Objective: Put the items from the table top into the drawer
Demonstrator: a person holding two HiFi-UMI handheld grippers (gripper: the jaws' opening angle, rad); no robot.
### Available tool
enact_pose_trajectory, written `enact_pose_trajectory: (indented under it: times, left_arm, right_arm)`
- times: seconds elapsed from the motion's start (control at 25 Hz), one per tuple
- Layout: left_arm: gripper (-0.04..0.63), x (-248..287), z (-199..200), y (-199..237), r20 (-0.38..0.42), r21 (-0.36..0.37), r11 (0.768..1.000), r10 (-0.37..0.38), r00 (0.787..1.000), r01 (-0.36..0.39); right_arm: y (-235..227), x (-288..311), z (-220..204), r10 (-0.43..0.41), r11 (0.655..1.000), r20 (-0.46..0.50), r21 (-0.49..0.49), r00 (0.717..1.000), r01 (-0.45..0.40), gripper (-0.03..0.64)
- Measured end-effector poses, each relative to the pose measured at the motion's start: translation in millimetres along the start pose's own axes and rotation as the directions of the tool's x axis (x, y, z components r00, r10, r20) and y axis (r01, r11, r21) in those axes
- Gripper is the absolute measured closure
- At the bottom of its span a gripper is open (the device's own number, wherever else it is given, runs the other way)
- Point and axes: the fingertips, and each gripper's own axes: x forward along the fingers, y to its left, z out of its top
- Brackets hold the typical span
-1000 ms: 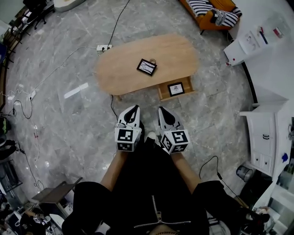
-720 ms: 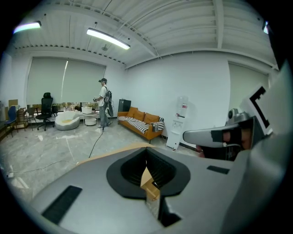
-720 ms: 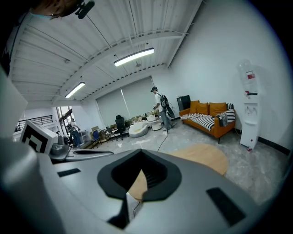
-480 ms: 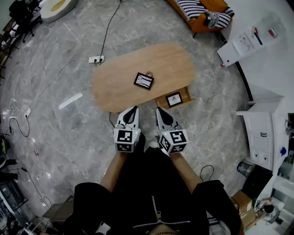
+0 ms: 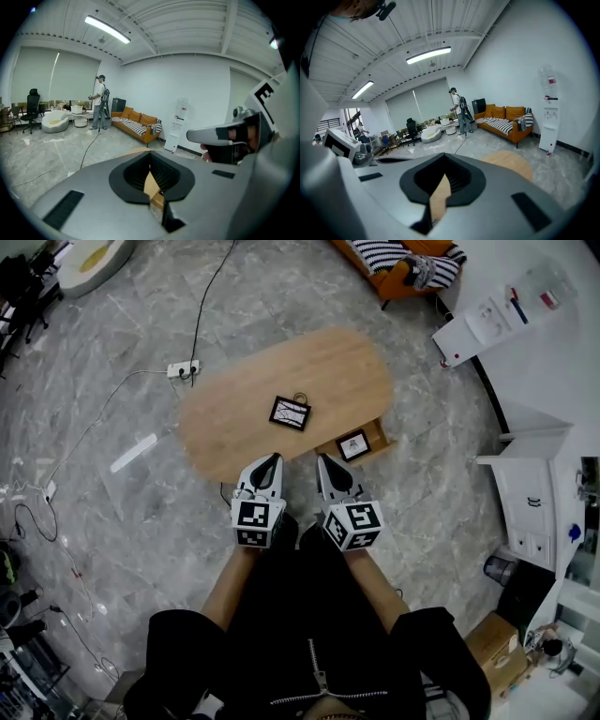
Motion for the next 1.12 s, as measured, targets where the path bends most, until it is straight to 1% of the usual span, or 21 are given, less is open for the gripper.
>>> enact_pose_trajectory:
  times: [0.2, 0.32, 0.44, 0.68, 0.8, 0.92, 1.0, 1.12]
  left_arm:
    - [0.581, 17, 4, 4, -0.011, 0.011, 1.0, -0.029, 1.0, 0.029]
    - [0.581, 29, 1, 6, -0.032, 0.028, 0.999, -0.021, 0.999, 0.021]
    - [0.581, 42, 3, 7, -0.034, 0.029, 1.0, -0.012, 0.999, 0.013]
    - [0.581, 72, 14, 11, -0.059, 0.012, 1.0, 0.027, 0.998, -0.026]
    - [0.581, 91, 16, 18, -0.063, 0.027, 0.999, 0.049, 0.997, -0.048]
    - [0.581, 107, 17, 20, -0.078, 0.036, 0.996, 0.079, 0.994, -0.077]
    - [0.581, 117, 18, 22, -0.085, 0.047, 0.994, 0.098, 0.992, -0.094]
    - [0.581, 129, 17, 29, -0.089, 0.036, 0.994, 0.11, 0.99, -0.108]
  right_arm:
    - [-8, 7, -7, -0.022, 1.0, -0.026, 0.019, 0.999, 0.022, 0.609]
    - [-17, 12, -10, -0.022, 0.999, -0.038, 0.034, 0.999, 0.024, 0.609]
    - [-28, 23, -10, -0.007, 0.999, -0.048, 0.045, 0.999, 0.009, 0.609]
    - [-48, 52, 8, 0.044, 0.998, -0.049, 0.054, 0.998, -0.042, 0.609]
    - [-64, 66, 16, 0.066, 0.997, -0.054, 0.05, 0.996, -0.063, 0.609]
    - [-85, 78, 15, 0.085, 0.996, -0.082, 0.04, 0.993, -0.082, 0.609]
    - [-97, 88, 17, 0.111, 0.994, -0.083, 0.035, 0.99, -0.108, 0.609]
    - [-110, 102, 16, 0.127, 0.992, -0.101, 0.017, 0.987, -0.126, 0.607]
